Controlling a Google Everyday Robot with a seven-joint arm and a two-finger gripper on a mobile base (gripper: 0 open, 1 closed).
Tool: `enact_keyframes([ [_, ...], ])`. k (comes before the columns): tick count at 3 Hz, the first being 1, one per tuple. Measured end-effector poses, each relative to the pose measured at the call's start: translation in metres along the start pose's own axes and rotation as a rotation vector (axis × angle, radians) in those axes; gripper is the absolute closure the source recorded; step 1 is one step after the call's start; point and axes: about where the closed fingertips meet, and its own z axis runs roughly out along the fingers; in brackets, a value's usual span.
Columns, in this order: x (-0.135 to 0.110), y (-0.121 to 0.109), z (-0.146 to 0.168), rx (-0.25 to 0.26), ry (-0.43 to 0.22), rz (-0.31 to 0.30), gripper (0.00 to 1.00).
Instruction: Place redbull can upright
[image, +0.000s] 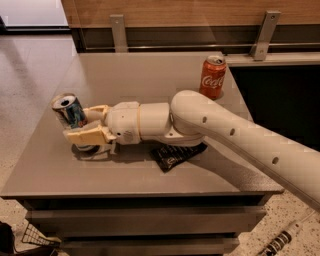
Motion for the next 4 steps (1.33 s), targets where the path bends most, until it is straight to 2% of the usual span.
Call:
enact_keyframes([
  [1,-0.002,0.001,0.0,0.01,0.038,-0.065,1.0],
  [2,0.004,0.005,-0.001,0.024,0.041,-0.086,1.0],
  [4,0.021,0.012,-0.001,0.06,-0.013,-0.066,1.0],
])
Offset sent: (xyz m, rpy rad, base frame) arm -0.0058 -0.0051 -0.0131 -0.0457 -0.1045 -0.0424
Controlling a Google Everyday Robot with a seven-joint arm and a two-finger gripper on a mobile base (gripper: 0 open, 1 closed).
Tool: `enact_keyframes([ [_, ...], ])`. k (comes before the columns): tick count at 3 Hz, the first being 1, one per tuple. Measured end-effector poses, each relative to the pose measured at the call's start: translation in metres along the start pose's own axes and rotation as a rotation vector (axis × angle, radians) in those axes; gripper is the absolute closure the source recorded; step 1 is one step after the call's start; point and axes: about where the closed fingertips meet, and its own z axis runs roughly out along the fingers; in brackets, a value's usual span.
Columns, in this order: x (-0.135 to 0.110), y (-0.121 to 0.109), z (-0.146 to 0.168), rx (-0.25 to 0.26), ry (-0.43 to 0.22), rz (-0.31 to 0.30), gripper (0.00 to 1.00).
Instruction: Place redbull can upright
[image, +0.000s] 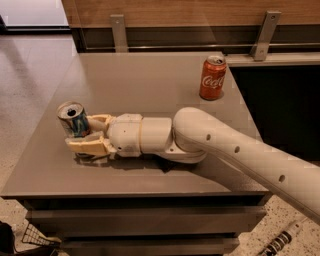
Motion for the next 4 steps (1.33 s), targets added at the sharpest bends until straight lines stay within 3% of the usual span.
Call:
enact_keyframes([
  [3,-0.0015,0.0,0.0,0.0,0.0,0.0,0.34],
  [4,-0.0024,0.0019,0.0022,-0.005,0.0,-0.002,0.02],
])
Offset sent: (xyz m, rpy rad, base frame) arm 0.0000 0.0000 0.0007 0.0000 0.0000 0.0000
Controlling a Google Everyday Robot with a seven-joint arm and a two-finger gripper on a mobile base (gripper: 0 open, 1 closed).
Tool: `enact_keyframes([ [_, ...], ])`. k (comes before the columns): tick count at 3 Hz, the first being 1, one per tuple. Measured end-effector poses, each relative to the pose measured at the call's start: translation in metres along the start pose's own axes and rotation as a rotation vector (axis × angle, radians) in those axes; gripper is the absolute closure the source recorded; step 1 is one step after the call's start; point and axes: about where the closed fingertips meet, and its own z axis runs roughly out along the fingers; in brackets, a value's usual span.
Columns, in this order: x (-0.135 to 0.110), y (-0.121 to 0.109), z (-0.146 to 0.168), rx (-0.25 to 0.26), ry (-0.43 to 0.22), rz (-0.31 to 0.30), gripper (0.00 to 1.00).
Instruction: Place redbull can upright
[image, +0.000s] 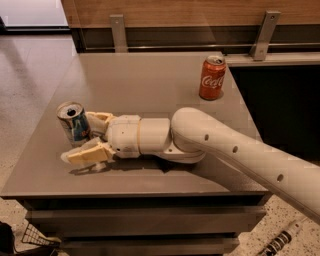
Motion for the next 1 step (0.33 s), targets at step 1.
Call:
enact_keyframes([
  [1,-0.0003,0.0005,0.0006,-0.001,0.0,0.0,0.0],
])
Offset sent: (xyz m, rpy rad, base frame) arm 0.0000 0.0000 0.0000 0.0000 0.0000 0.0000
